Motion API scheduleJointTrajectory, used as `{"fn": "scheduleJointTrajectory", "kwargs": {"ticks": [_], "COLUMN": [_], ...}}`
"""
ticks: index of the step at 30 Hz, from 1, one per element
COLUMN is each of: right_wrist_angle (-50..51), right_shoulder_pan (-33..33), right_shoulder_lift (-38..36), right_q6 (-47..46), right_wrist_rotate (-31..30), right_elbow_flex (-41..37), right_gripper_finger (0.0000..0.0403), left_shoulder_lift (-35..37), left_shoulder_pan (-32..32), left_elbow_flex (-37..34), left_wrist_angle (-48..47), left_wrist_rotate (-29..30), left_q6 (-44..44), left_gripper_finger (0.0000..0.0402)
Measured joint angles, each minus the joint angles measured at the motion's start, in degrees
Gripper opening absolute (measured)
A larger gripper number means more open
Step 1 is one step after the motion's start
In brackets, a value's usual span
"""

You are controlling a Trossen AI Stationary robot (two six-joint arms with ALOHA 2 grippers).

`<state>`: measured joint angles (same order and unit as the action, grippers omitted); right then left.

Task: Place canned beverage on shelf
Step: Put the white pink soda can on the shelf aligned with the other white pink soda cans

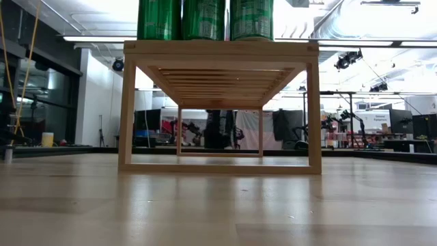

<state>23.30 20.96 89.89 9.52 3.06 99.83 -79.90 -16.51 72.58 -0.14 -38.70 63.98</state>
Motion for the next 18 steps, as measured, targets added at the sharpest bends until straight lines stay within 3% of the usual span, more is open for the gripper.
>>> {"fn": "scheduleJointTrajectory", "kwargs": {"ticks": [8,13,15,18], "right_wrist_angle": [0.07,0.23,0.41,1.42], "right_shoulder_pan": [-0.10,-0.09,-0.04,0.05], "right_shoulder_lift": [0.02,-0.02,-0.13,-0.33], "right_q6": [-0.04,-0.42,-1.16,-3.05], "right_wrist_rotate": [-0.01,0.02,-0.01,1.28], "right_elbow_flex": [0.00,0.00,0.00,-0.04], "right_gripper_finger": [0.0243,0.0241,0.0241,0.0241], "left_shoulder_lift": [0.00,0.00,0.00,0.09], "left_shoulder_pan": [0.02,0.02,0.02,0.17], "left_elbow_flex": [0.00,0.00,0.00,0.00], "left_wrist_angle": [0.07,-0.14,-0.27,-0.48], "left_wrist_rotate": [0.22,0.21,0.55,1.17], "left_q6": [-0.48,0.35,0.65,0.94], "left_gripper_finger": [0.0230,0.0230,0.0253,0.0322]}}
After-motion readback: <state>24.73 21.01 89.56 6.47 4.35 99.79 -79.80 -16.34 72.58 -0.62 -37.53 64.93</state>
